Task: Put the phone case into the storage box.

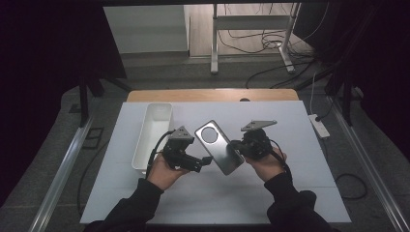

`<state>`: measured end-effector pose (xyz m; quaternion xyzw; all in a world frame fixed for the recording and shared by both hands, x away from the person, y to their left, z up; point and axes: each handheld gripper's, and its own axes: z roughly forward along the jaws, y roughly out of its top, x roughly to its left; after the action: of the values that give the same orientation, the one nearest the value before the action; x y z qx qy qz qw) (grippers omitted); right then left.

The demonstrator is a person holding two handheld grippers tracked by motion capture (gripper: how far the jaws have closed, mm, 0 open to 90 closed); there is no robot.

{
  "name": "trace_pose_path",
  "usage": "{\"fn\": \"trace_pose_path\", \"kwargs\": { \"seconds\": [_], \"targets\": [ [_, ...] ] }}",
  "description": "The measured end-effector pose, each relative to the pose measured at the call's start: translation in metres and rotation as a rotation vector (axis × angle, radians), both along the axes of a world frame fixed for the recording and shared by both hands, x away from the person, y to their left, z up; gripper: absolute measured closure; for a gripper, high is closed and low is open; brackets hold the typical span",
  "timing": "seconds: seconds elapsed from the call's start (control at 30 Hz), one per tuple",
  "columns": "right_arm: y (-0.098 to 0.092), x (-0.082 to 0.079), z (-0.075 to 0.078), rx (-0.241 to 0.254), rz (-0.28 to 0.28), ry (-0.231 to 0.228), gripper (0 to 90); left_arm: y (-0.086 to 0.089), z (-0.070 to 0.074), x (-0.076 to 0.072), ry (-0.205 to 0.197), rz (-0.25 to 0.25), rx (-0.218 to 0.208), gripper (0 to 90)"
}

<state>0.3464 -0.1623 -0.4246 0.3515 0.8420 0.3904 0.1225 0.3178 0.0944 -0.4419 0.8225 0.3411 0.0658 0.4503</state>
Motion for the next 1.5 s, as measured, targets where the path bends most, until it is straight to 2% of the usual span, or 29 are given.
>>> {"fn": "trace_pose_path", "kwargs": {
  "seconds": [0.17, 0.43, 0.6, 0.7, 0.77, 0.8, 0.83, 0.87, 0.9, 0.93, 0.97, 1.03, 1.2, 1.23, 1.33, 1.5],
  "targets": [
    [0.002, -0.001, -0.001, 0.001, 0.006, -0.002, 88.5, -0.003, -0.002, 0.003, 0.023, 0.01, -0.012, 4.0],
    [0.005, -0.003, -0.003, 0.002, 0.011, -0.003, 88.5, -0.004, -0.007, 0.007, 0.072, -0.009, -0.041, 18.5],
    [0.007, -0.004, -0.004, -0.006, 0.015, -0.004, 88.4, -0.003, -0.008, 0.008, 0.089, -0.006, -0.052, 27.3],
    [0.009, -0.004, -0.006, -0.001, 0.022, -0.004, 88.4, 0.0, -0.008, 0.009, 0.112, -0.003, -0.076, 39.6],
    [0.009, -0.005, -0.008, -0.003, 0.024, -0.004, 88.4, 0.003, -0.008, 0.01, 0.131, -0.005, -0.111, 50.6],
    [0.009, -0.005, -0.008, -0.005, 0.024, -0.003, 88.4, 0.005, -0.008, 0.011, 0.16, -0.019, -0.152, 54.5],
    [0.01, -0.005, -0.01, -0.009, 0.024, 0.0, 88.4, 0.005, -0.008, 0.011, 0.16, -0.019, -0.152, 62.0],
    [0.01, -0.005, -0.01, -0.009, 0.024, 0.0, 88.4, 0.007, -0.008, 0.012, 0.172, -0.04, -0.179, 62.0],
    [0.011, -0.005, -0.011, -0.012, 0.025, 0.002, 88.2, 0.008, -0.007, 0.012, 0.186, -0.042, -0.196, 68.3],
    [0.011, -0.005, -0.012, -0.014, 0.029, 0.002, 87.9, 0.008, -0.007, 0.011, 0.188, -0.041, -0.191, 75.5],
    [0.012, -0.005, -0.012, -0.015, 0.031, 0.002, 88.0, 0.007, -0.006, 0.01, 0.177, -0.043, -0.184, 79.2],
    [0.013, -0.005, -0.013, -0.024, 0.031, 0.002, 88.0, 0.006, -0.005, 0.008, 0.178, -0.043, -0.18, 79.5],
    [0.011, -0.006, -0.011, 0.005, 0.051, -0.001, 85.5, 0.009, 0.001, 0.007, 0.143, -0.031, -0.144, 79.9],
    [0.009, -0.005, -0.009, 0.021, 0.056, 0.001, 80.2, 0.01, 0.002, 0.007, 0.137, -0.028, -0.13, 79.9],
    [0.006, -0.005, -0.006, 0.027, 0.067, -0.005, 69.2, 0.012, 0.004, 0.006, 0.119, -0.03, -0.093, 79.9],
    [-0.003, -0.002, -0.003, 0.087, 0.11, -0.004, 40.0, 0.02, 0.005, 0.006, 0.101, -0.044, -0.061, 79.8]
  ]
}}
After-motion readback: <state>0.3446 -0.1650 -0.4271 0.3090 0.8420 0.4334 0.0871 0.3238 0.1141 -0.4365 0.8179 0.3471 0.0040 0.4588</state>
